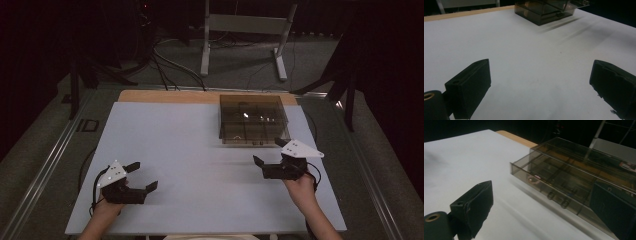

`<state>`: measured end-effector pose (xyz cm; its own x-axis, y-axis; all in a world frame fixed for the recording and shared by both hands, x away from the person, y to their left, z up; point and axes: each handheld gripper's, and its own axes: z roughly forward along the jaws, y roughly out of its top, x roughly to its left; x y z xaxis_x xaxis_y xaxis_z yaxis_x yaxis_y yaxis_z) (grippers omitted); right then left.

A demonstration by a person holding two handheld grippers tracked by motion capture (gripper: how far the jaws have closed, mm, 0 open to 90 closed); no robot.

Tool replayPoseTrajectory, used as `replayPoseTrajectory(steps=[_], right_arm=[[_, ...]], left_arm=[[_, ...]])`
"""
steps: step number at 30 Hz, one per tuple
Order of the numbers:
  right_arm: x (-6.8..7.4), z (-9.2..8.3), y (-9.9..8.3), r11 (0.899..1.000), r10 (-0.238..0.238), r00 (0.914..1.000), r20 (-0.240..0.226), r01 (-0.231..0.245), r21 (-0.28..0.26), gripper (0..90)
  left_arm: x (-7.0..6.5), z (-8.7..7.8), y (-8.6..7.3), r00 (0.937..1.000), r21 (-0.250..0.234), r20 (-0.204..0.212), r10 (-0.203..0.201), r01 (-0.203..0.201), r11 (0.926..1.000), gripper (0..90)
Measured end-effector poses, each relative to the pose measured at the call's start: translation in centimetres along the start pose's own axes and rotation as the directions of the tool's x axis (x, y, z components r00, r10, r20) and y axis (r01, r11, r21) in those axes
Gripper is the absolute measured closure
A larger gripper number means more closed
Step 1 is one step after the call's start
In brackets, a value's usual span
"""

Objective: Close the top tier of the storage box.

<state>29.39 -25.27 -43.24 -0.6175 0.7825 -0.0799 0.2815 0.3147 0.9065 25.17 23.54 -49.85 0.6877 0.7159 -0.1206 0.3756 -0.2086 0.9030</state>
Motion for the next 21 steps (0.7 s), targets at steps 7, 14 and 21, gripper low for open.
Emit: replayPoseTrajectory(steps=[7,14,21], right_arm=[[-0.3,0.6,-0.4,0.999,0.021,0.9981,0.058,-0.023,0.024,6.0],[-0.6,1.0,-1.5,0.998,0.049,0.9955,0.082,-0.051,0.03,6.0],[-1.0,1.5,-2.9,0.993,0.076,0.992,0.101,-0.084,0.076,6.0]], left_arm=[[0.0,0.0,0.0,1.0,-0.002,0.0,0.0,0.0,1.0,5.3],[0.1,0.0,-0.1,1.0,-0.003,0.0,-0.005,0.005,1.0,5.3],[0.1,0.0,-0.1,1.0,-0.001,0.003,-0.003,0.003,1.0,5.3]])
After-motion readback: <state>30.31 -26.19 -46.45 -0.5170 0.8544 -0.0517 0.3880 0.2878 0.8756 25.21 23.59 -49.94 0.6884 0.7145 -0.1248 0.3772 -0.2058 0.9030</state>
